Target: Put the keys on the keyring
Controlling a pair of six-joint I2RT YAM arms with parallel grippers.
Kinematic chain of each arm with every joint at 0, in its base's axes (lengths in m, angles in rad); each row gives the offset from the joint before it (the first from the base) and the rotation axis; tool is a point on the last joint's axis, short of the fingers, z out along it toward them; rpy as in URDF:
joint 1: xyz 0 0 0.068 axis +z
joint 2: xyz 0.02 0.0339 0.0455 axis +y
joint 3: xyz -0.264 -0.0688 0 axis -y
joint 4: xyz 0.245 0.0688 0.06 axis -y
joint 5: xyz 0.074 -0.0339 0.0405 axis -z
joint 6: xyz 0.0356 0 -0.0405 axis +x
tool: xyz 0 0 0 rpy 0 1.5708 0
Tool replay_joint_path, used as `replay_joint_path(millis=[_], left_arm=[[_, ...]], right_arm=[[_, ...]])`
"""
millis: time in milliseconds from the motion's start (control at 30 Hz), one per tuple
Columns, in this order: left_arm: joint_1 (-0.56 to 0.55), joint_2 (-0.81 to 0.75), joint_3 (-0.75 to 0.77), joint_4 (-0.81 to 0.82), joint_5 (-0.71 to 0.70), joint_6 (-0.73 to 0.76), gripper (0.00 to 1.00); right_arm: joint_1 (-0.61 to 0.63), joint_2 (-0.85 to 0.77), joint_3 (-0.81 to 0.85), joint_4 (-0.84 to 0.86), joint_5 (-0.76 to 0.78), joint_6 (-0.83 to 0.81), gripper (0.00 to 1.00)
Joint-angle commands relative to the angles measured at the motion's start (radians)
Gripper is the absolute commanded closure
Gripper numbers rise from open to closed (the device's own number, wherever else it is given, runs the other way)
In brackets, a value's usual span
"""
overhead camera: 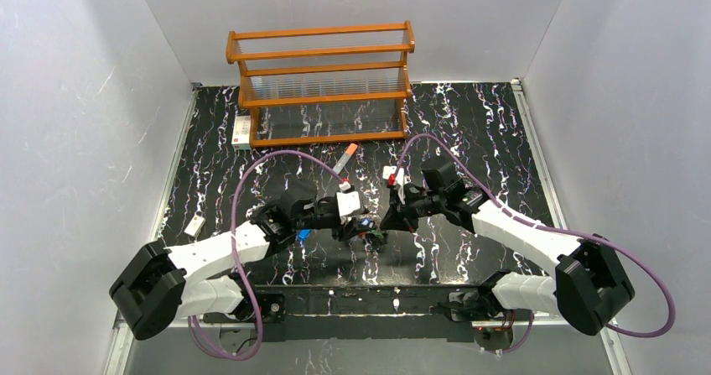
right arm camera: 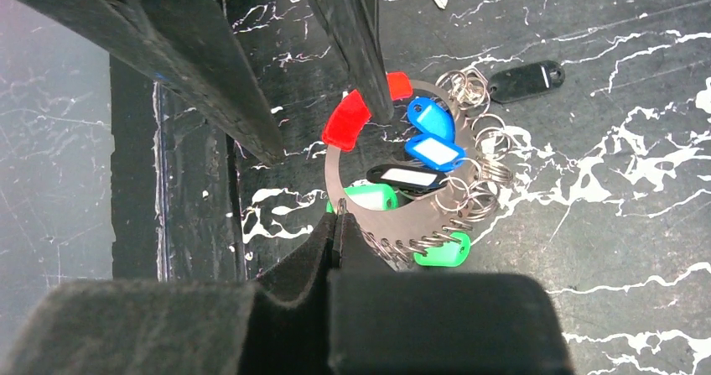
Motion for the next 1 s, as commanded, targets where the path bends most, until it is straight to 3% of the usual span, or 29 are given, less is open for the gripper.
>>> replay_joint_path(millis=[0, 967], left_arm=[[-0.003, 0.038, 0.007, 0.039, 0.091, 0.043, 0.59], [-0.016, 0.214, 0.061, 0.147, 0.156, -0.065, 0.93]], right_arm=[[0.002, -0.031, 0.002, 0.017, -0.067, -0.058, 0.99], [0.003, -0.036, 0.023, 0.001, -0.095, -0.063, 0.99]])
